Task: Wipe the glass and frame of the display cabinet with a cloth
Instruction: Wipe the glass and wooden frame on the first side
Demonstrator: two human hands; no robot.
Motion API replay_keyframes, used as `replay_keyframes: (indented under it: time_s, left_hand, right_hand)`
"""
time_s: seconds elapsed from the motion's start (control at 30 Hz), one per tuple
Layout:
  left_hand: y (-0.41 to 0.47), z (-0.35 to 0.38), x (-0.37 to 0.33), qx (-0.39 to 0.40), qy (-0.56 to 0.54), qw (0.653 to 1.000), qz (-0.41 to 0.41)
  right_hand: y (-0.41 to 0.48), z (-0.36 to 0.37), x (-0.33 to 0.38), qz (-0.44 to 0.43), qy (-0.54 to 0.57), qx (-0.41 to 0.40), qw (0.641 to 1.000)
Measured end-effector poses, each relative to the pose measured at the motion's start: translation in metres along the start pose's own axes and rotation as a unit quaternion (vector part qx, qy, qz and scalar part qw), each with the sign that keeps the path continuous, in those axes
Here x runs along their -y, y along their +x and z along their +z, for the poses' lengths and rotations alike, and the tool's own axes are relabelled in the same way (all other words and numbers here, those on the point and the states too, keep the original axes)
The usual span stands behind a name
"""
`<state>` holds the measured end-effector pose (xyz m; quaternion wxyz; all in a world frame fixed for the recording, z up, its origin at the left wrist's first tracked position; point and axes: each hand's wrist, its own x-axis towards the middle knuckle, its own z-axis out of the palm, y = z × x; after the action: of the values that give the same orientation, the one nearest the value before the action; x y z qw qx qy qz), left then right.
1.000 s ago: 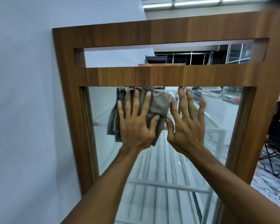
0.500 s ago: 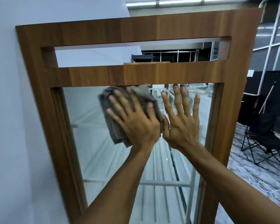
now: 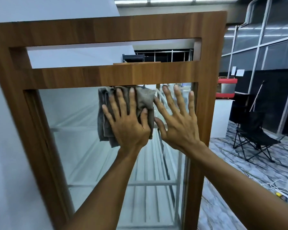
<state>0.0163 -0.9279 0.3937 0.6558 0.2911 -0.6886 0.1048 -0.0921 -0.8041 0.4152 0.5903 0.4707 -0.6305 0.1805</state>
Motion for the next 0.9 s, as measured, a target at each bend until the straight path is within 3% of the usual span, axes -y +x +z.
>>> replay_keyframes:
  time_s: [0.07, 0.2, 0.23, 0.37, 0.4, 0.5, 0.57, 0.63, 0.83, 0.9]
  left_hand:
    - [0.003, -0.002, -0.029, -0.012, -0.013, 0.996, -0.086]
    - [-0.006, 0.006, -0.051, 0.032, -0.020, 0.997, 0.069]
    - [-0.008, 0.009, -0.049, 0.026, -0.021, 0.997, 0.074]
    - [-0.005, 0.011, -0.093, -0.010, -0.043, 0.996, -0.083]
    - [-0.007, 0.012, -0.105, 0.003, -0.042, 0.997, -0.068]
    - [-0.017, 0.020, -0.101, 0.043, -0.048, 0.993, 0.094]
    - [-0.017, 0.023, -0.086, 0.026, -0.053, 0.987, 0.152]
    - [-0.015, 0.022, -0.090, 0.006, -0.050, 0.986, 0.160]
    - [-0.015, 0.020, -0.088, 0.050, -0.029, 0.976, 0.210]
    - [-0.016, 0.023, -0.095, 0.035, -0.021, 0.990, 0.136]
  right_hand:
    - [0.000, -0.003, -0.010, 0.004, -0.016, -0.021, 1.000]
    - [-0.011, -0.007, -0.040, 0.004, 0.038, -0.074, 0.997]
    - [-0.014, -0.008, -0.045, 0.023, 0.057, -0.087, 0.994]
    - [-0.018, -0.011, -0.062, 0.076, 0.103, -0.094, 0.987]
    - [-0.019, -0.011, -0.066, 0.066, 0.106, -0.088, 0.988]
    - [-0.022, -0.011, -0.077, 0.050, 0.138, -0.088, 0.985]
    - [-0.023, -0.010, -0.075, 0.057, 0.162, -0.098, 0.980]
    - [-0.023, -0.010, -0.071, 0.062, 0.178, -0.099, 0.977]
    - [-0.025, -0.008, -0.075, 0.053, 0.193, -0.086, 0.976]
    - [-0.025, -0.010, -0.073, 0.057, 0.207, -0.083, 0.973]
